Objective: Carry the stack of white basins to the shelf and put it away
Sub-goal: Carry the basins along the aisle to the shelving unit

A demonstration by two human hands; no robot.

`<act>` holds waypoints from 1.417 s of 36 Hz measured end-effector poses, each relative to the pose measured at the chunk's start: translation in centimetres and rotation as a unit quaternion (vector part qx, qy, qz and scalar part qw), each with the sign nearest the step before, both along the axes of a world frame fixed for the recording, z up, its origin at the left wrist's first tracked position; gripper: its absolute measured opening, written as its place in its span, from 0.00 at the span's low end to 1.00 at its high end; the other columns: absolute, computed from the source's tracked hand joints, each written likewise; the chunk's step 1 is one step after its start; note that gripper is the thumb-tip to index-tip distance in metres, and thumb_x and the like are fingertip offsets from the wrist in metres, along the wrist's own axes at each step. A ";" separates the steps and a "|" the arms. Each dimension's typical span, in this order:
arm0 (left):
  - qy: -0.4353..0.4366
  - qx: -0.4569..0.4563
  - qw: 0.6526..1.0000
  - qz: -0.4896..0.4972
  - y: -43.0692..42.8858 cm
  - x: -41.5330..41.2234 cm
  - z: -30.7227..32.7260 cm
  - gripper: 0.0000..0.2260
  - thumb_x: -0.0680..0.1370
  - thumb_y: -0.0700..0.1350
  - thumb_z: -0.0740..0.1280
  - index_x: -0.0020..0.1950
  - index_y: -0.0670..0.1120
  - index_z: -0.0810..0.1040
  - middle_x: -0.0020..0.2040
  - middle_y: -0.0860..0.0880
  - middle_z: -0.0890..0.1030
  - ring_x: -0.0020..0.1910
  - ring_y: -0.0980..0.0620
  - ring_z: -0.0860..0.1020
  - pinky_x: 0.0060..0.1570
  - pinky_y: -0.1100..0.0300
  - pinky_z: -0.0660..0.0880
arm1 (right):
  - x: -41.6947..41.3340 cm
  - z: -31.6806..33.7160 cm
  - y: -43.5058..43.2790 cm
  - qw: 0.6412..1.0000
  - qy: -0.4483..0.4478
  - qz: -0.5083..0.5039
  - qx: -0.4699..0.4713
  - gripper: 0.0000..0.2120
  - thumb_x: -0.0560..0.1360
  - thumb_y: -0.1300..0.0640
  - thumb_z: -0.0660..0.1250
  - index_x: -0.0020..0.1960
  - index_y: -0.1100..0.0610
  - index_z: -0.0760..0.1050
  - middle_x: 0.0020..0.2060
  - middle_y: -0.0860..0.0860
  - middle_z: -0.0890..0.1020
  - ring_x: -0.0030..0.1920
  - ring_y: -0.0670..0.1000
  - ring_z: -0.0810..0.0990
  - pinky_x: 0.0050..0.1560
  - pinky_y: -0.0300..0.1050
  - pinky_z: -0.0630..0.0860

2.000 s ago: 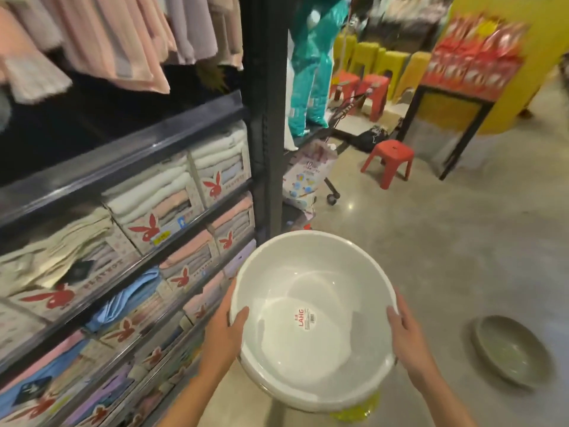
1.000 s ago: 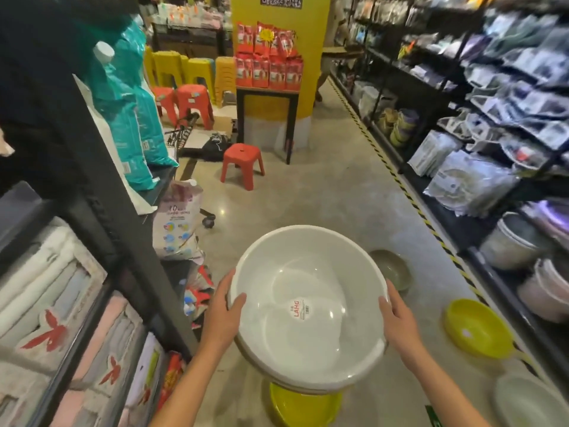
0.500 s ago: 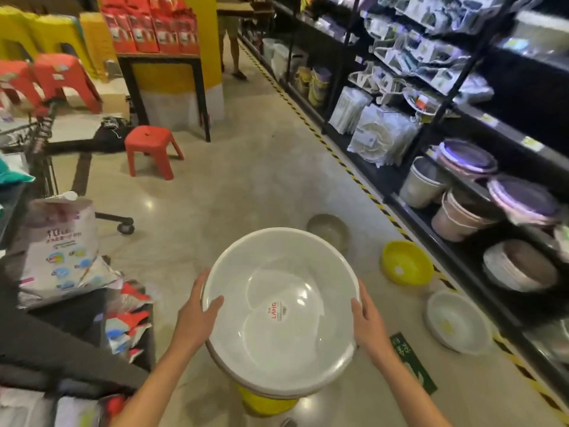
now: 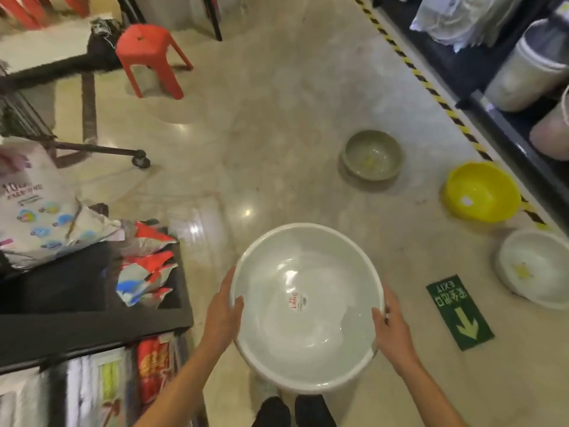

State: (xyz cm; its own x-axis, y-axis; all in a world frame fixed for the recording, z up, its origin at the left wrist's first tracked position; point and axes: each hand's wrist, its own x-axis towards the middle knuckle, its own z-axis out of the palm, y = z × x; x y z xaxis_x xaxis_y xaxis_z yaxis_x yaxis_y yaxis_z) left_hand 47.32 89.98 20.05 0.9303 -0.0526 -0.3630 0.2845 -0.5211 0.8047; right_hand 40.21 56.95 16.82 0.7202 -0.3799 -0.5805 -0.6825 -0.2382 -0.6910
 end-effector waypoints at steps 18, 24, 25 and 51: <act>0.127 0.000 0.991 0.049 0.4 1.2 -25.6 0.29 0.68 0.68 0.63 0.67 0.74 0.56 0.55 0.68 0.74 0.44 0.66 0.81 0.43 0.63 0.80 | 1.4 -25.7 0.8 0.993 0.106 -0.035 0.048 0.34 0.80 0.62 0.68 0.77 0.37 0.61 0.57 0.46 0.77 0.55 0.50 0.79 0.54 0.51 0.78; 0.152 0.002 0.987 0.049 0.5 0.6 -35.5 0.33 0.66 0.70 0.64 0.68 0.68 0.55 0.57 0.66 0.73 0.47 0.62 0.77 0.53 0.47 0.80 | 0.6 -36.0 2.1 0.990 0.128 -0.050 0.038 0.33 0.80 0.63 0.66 0.78 0.39 0.61 0.59 0.49 0.76 0.55 0.52 0.77 0.48 0.46 0.77; 0.158 0.001 0.986 0.052 0.5 0.5 -36.9 0.35 0.65 0.73 0.64 0.67 0.68 0.55 0.58 0.65 0.72 0.48 0.60 0.76 0.55 0.46 0.79 | 0.3 -37.6 2.4 0.990 0.128 -0.050 0.039 0.32 0.80 0.62 0.66 0.78 0.39 0.61 0.59 0.49 0.76 0.55 0.51 0.77 0.47 0.45 0.77; 0.199 -0.057 0.976 0.067 1.6 -2.7 -53.5 0.28 0.81 0.55 0.61 0.72 0.78 0.51 0.70 0.65 0.70 0.67 0.48 0.73 0.62 0.45 0.75 | -2.2 -50.5 3.0 0.990 0.111 -0.047 0.075 0.28 0.85 0.52 0.59 0.77 0.30 0.51 0.61 0.37 0.76 0.63 0.57 0.77 0.63 0.62 0.77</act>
